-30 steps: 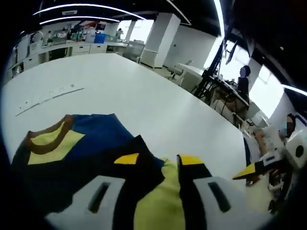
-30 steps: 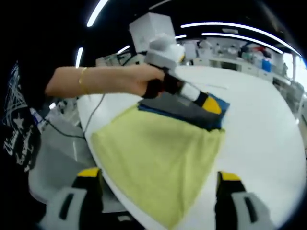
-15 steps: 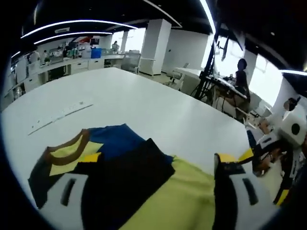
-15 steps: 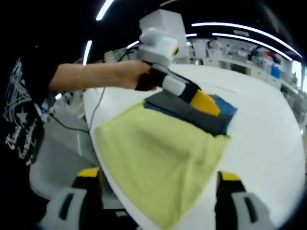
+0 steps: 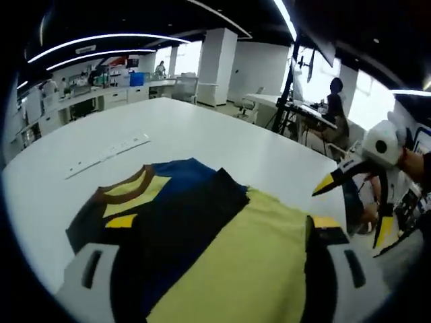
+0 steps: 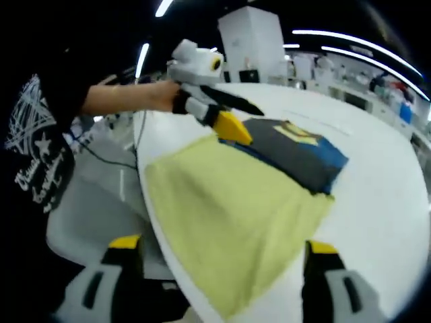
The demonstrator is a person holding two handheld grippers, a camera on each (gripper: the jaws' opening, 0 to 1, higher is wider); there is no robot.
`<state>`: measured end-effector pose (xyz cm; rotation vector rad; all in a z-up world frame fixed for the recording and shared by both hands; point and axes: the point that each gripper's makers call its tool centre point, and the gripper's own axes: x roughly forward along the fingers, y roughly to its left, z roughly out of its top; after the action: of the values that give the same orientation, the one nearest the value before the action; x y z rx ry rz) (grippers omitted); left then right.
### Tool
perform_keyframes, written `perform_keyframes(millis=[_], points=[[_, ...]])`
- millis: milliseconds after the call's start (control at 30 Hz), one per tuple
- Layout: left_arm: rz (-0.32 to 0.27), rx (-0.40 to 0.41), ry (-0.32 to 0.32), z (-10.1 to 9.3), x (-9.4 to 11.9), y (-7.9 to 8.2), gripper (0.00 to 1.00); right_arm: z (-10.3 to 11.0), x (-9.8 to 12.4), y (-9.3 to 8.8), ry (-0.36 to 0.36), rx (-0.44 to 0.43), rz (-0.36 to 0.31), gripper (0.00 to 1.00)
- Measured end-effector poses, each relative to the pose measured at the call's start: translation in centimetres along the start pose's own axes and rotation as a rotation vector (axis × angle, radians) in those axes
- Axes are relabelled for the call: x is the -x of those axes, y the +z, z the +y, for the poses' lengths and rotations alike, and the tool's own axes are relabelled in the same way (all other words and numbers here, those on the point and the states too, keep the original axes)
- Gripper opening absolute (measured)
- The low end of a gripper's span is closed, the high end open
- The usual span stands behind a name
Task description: Fold the garment on the visible template until the final outline fits inside the template.
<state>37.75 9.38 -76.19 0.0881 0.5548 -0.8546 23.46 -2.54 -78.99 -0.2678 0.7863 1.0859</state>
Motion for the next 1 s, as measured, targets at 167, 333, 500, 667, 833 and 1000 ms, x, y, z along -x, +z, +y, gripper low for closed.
perform_keyframes(millis=[167, 333, 500, 667, 833, 1000], points=[[0.006, -0.009, 0.007, -0.5, 3.0, -1.8, 0.99, 0.1, 0.0, -0.2, 0.016, 0.024, 0.014, 0.99], [0.011, -0.03, -0.001, -1.3, 5.8, -3.4, 0.99, 0.1, -0.2, -0.5, 0.028, 0.054, 0.033, 0.96], [0.03, -0.042, 0.001, -2.0, 8.5, -5.3, 0.99, 0.2, -0.3, -0.8, 0.037, 0.055, 0.039, 0.95], [0.055, -0.042, 0.001, -2.9, 10.6, -7.4, 0.99, 0.4, -0.2, -1.6, 0.046, 0.066, 0.059, 0.9], [0.099, -0.052, 0.018, -3.4, 12.3, -10.3, 0.97, 0.5, -0.1, -2.4, 0.057, 0.072, 0.076, 0.86], [0.132, -0.048, 0.024, -3.7, 13.1, -12.4, 0.93, 0.7, -0.1, -3.0, 0.067, 0.079, 0.09, 0.8]])
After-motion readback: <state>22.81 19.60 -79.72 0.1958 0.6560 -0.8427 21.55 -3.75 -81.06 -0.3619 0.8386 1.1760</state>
